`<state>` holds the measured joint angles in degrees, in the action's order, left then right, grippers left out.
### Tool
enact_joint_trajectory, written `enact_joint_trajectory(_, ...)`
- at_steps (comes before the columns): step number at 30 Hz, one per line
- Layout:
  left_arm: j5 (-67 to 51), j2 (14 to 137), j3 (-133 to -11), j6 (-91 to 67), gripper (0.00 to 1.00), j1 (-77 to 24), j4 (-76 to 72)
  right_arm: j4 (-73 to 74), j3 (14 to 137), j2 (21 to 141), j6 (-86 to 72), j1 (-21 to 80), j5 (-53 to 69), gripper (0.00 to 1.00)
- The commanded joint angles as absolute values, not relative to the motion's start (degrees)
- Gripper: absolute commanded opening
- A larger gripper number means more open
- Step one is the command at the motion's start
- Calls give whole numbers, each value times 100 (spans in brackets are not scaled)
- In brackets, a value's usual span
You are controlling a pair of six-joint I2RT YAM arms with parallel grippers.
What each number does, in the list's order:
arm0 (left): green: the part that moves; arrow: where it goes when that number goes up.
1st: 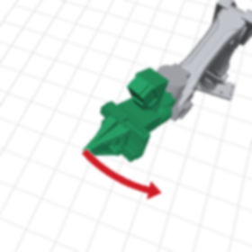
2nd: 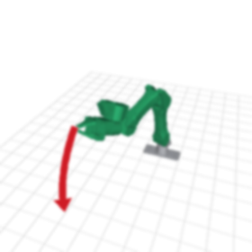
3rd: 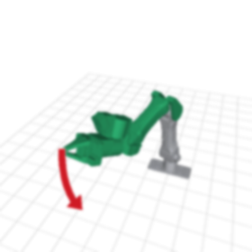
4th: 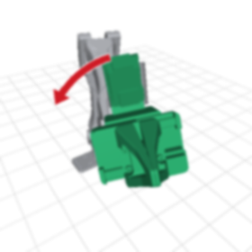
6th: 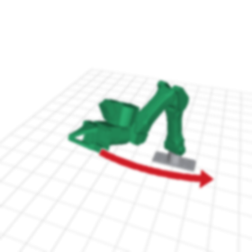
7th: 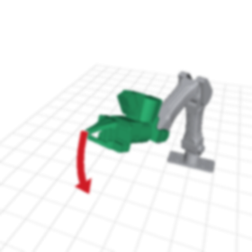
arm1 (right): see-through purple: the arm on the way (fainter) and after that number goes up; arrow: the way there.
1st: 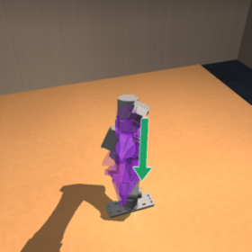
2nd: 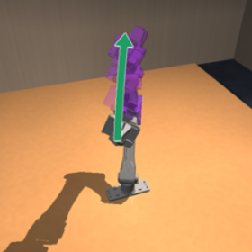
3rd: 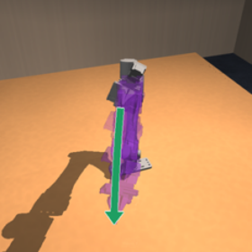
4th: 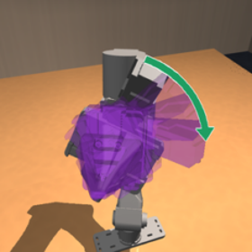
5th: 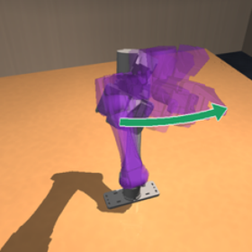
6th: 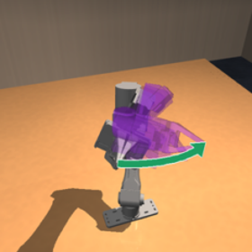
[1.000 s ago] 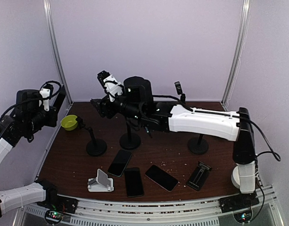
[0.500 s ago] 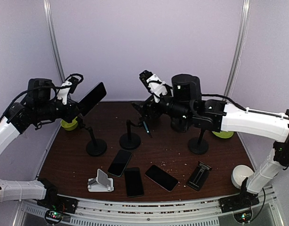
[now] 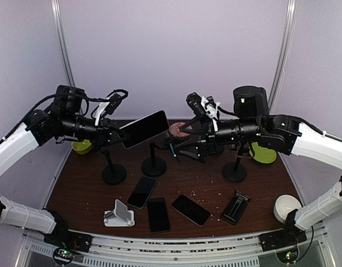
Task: Remove the phone from the phone stand
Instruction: Pass from the left arm to the right
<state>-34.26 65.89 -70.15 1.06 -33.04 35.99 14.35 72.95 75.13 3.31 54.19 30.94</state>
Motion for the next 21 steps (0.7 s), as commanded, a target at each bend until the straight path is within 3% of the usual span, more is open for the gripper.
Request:
enact_joint_trajectory(1,-4468,6697,-7273,360,0,-3480,3230,1624,7678,7826,114,5400,3814,91)
enact_joint_trajectory(8,-4732,6681,-7185,526,0,-3774,3436,1888,7962,8087,314,5238,3665,92)
enact_joint_trajectory(12,-4828,6564,-7133,600,0,-3781,3436,2175,8162,8180,362,5147,3671,83)
enact_joint_trajectory(21,-4890,6354,-7012,632,0,-3788,3431,2292,8018,7946,369,4915,3815,84)
